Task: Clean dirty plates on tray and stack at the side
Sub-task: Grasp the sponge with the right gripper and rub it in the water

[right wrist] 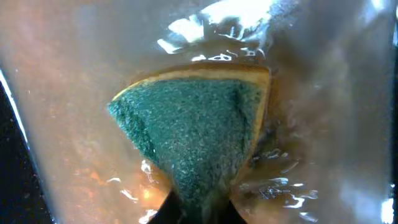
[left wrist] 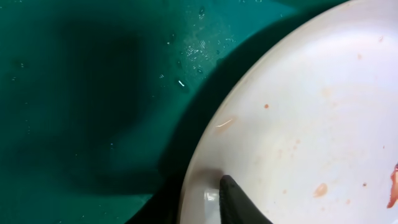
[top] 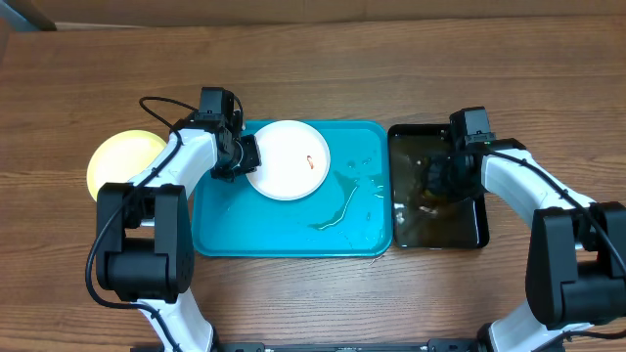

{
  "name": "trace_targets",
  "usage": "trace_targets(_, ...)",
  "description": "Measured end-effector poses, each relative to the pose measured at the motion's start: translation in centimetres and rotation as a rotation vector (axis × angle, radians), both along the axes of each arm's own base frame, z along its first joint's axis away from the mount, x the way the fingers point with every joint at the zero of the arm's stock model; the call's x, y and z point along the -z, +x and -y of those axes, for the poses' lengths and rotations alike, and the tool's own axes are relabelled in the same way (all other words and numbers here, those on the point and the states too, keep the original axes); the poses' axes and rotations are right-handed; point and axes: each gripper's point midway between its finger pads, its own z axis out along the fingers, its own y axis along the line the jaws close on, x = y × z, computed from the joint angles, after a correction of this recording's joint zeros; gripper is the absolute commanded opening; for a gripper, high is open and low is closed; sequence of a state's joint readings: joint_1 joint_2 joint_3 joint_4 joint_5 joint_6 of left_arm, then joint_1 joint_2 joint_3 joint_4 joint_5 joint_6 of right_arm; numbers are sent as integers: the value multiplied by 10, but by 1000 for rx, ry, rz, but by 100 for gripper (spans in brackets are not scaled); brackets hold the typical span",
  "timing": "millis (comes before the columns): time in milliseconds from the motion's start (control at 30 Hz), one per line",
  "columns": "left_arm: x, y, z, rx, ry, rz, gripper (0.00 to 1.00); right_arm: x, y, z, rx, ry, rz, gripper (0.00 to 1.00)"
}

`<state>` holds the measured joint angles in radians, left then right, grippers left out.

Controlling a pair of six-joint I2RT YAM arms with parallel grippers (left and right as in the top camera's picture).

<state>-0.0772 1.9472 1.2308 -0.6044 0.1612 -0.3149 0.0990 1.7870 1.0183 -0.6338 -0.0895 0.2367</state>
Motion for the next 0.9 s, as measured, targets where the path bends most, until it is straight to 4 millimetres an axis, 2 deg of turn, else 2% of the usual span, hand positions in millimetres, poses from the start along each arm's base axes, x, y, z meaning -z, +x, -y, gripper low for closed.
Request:
trace_targets(67,0,0,1,3,-5,1,33,0,-5,-2,-8,11,-24,4)
trace_targets(300,-1,1,3,5,-15,3,34,-10,-20,-4,-27,20,-110,4)
trace_targets(400,-1,1,3,5,-16,3,49,-11,-28,-3,-28,14,-138,4)
trace_targets(467,-1,1,4,5,-23,4,49,-13,-32,-1,-30,-4,-147,4)
trace_targets(533,-1,1,4,7,-23,6,43,-18,-33,2,-32,-27,-137,4)
trace_targets(600,-1,1,4,5,-22,6,30,-27,-33,2,-40,-49,-113,4)
trace_targets(700,-1,1,4,9,-20,5,5,-49,-32,-1,-58,-72,-49,4)
trace_targets(833,1,-6,4,6,-24,-24,4,-78,-39,-2,-56,-83,11,4)
trace_targets(900,2,-12,6,2,-38,-54,4,-83,-43,-1,-56,-81,10,4)
